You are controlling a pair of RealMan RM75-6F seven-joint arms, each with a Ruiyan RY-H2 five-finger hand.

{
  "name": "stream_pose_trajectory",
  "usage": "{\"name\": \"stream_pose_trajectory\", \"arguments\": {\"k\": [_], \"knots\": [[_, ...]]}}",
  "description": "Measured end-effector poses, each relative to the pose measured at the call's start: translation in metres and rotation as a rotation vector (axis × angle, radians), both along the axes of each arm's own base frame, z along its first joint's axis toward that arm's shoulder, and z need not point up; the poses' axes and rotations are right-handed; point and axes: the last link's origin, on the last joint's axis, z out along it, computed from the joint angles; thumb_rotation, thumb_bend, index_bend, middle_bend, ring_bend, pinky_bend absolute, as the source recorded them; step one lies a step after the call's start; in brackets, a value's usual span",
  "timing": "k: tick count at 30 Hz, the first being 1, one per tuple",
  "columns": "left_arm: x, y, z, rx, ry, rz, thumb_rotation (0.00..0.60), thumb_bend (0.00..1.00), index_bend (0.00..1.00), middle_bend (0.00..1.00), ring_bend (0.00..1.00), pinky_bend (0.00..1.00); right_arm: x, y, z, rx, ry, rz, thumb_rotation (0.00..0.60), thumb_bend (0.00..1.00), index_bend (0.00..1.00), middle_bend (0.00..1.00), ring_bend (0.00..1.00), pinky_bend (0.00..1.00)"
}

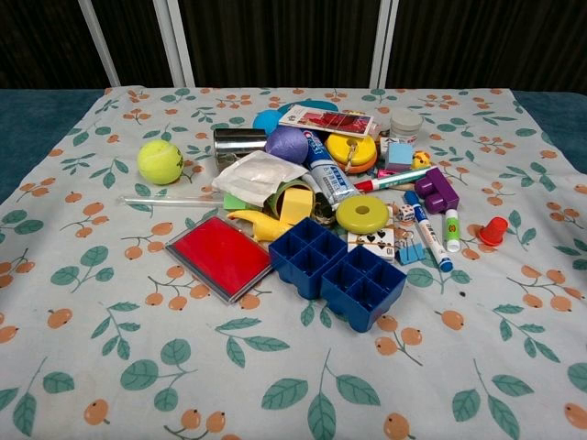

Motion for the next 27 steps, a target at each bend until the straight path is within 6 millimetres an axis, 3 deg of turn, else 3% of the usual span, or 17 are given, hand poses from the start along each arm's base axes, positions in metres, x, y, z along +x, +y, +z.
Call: {"name": "stream_pose_trajectory", "arguments": {"k": [27], "knots": [[0.0006, -0.0009, 0.0002, 0.003, -0.008, 0.001, 0.600, 0.51, 0.03, 0.00, 0.00, 0.02, -0.0005, -0.0004, -0.0026, 0.030, -0.027, -0.010, 0.600, 0.15, 0.01, 0.02, 0.04, 0.20]]}}
